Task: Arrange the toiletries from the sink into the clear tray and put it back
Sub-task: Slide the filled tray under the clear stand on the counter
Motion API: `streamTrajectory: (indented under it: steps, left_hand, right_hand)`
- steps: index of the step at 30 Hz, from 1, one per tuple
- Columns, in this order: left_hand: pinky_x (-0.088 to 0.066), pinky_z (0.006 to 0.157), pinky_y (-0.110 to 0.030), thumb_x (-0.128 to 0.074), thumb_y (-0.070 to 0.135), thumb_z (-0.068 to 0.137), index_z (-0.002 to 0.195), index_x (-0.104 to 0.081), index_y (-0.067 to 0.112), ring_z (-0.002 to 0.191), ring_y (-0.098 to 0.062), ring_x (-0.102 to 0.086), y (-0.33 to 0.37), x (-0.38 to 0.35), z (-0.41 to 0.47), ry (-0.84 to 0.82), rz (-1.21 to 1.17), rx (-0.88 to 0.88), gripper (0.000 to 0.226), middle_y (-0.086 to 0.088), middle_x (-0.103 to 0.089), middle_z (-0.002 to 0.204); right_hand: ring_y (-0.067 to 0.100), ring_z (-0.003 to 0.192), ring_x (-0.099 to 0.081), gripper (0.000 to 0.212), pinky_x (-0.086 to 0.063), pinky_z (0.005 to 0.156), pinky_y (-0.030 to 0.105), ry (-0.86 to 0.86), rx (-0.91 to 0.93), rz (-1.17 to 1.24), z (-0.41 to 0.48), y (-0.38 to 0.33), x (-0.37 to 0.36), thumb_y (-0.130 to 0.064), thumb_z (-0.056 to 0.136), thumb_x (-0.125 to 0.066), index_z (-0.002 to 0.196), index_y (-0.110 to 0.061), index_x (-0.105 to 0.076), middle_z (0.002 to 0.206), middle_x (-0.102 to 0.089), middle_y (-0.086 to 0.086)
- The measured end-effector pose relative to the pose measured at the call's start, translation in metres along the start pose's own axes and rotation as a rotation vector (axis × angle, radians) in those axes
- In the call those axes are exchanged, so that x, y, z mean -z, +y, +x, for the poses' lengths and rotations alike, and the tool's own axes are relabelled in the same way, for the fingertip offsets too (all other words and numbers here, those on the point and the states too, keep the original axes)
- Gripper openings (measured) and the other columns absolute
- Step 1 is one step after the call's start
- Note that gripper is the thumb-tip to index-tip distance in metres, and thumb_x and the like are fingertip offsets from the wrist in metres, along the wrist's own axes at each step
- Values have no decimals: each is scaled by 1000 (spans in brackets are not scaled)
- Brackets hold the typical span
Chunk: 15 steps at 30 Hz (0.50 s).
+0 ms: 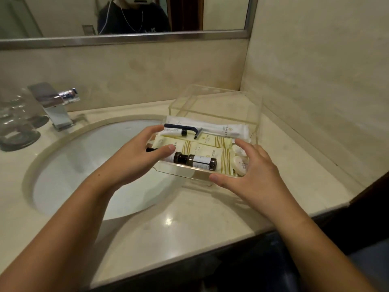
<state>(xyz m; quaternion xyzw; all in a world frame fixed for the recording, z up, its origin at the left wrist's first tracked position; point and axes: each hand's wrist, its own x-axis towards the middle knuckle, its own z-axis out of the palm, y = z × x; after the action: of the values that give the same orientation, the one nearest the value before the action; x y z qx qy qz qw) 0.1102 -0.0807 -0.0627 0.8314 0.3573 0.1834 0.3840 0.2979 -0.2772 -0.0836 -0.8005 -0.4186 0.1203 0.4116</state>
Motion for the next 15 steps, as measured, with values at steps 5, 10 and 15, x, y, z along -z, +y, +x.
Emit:
streamTrajectory:
  steps: [5, 10, 15]
  left_hand:
    - [-56, 95, -46, -63, 66, 86, 148, -39, 46, 123, -19, -60, -3, -3, 18, -30, 16, 3, 69, 9, -56, 146]
    - [-57, 94, -45, -64, 58, 91, 147, -40, 46, 120, -19, -60, -4, -8, 32, -2, 14, 23, 62, 7, -56, 145]
    - [-56, 89, -41, -64, 58, 91, 144, -42, 48, 119, -19, -59, -2, -11, 43, 11, -11, 39, 59, 7, -55, 146]
  right_hand:
    - [14, 136, -47, 103, -40, 110, 31, -5, -28, -20, 12, 7, -5, -64, 57, -86, 146, -46, -36, 160, -28, -3]
    - [14, 137, -44, 102, -39, 109, 30, -10, -55, -9, 21, 9, -7, -62, 59, -86, 147, -46, -36, 160, -26, -4]
    - [15, 140, -41, 104, -38, 111, 31, -5, -69, -1, 25, 9, -11, -65, 59, -84, 148, -45, -35, 160, -25, -3]
